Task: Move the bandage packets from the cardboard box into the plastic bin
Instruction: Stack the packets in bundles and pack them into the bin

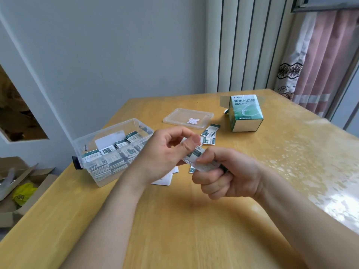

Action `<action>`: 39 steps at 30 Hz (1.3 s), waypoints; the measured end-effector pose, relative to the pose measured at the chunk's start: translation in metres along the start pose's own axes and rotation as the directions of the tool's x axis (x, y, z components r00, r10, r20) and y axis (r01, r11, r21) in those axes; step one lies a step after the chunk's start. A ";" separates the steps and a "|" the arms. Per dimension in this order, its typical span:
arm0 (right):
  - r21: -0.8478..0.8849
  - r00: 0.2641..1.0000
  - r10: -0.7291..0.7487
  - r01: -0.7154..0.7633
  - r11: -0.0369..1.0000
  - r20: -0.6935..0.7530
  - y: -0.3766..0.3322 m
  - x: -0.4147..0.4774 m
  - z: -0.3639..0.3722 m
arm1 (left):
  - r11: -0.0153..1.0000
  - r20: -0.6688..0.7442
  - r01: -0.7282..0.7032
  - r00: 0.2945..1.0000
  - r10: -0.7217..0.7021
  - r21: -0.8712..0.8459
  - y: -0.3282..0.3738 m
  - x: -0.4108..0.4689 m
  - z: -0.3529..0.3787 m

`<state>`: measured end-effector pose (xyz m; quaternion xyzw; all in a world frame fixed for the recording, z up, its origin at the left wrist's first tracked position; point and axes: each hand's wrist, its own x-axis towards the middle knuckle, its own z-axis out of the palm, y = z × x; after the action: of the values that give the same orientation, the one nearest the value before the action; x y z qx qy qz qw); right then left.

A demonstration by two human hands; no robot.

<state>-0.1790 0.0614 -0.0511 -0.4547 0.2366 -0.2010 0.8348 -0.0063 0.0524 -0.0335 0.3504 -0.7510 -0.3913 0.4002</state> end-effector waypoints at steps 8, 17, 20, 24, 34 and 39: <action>0.143 0.970 -0.061 0.028 0.989 0.235 0.010 0.014 0.008 | 0.982 -0.226 -0.188 0.956 0.187 0.019 0.002 0.001 0.014; -0.355 0.867 -0.414 0.309 0.882 -0.276 0.009 0.012 0.009 | 1.000 -0.297 0.025 0.955 -0.021 0.008 -0.006 0.006 0.000; -0.265 0.841 -0.435 0.361 0.894 -0.322 0.011 0.015 0.011 | 0.998 -0.344 0.041 0.937 -0.052 -0.039 -0.008 0.007 0.005; -0.068 0.859 -0.408 0.407 0.911 -0.309 0.017 0.023 0.018 | 0.971 -0.288 -0.002 0.955 -0.069 -0.239 -0.003 0.004 0.004; -0.440 0.834 -0.478 0.334 0.834 -0.273 -0.012 0.024 0.027 | 0.949 -0.436 0.149 0.900 -0.013 0.278 0.014 0.010 -0.017; -0.741 0.803 -0.562 0.251 0.623 -0.201 -0.055 0.054 0.067 | 0.901 -0.552 0.229 0.834 0.014 0.368 0.027 0.018 -0.065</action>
<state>-0.1038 0.0483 0.0164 -0.7168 0.3523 -0.3790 0.4673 0.0374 0.0295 0.0197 0.5668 -0.6514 -0.1279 0.4878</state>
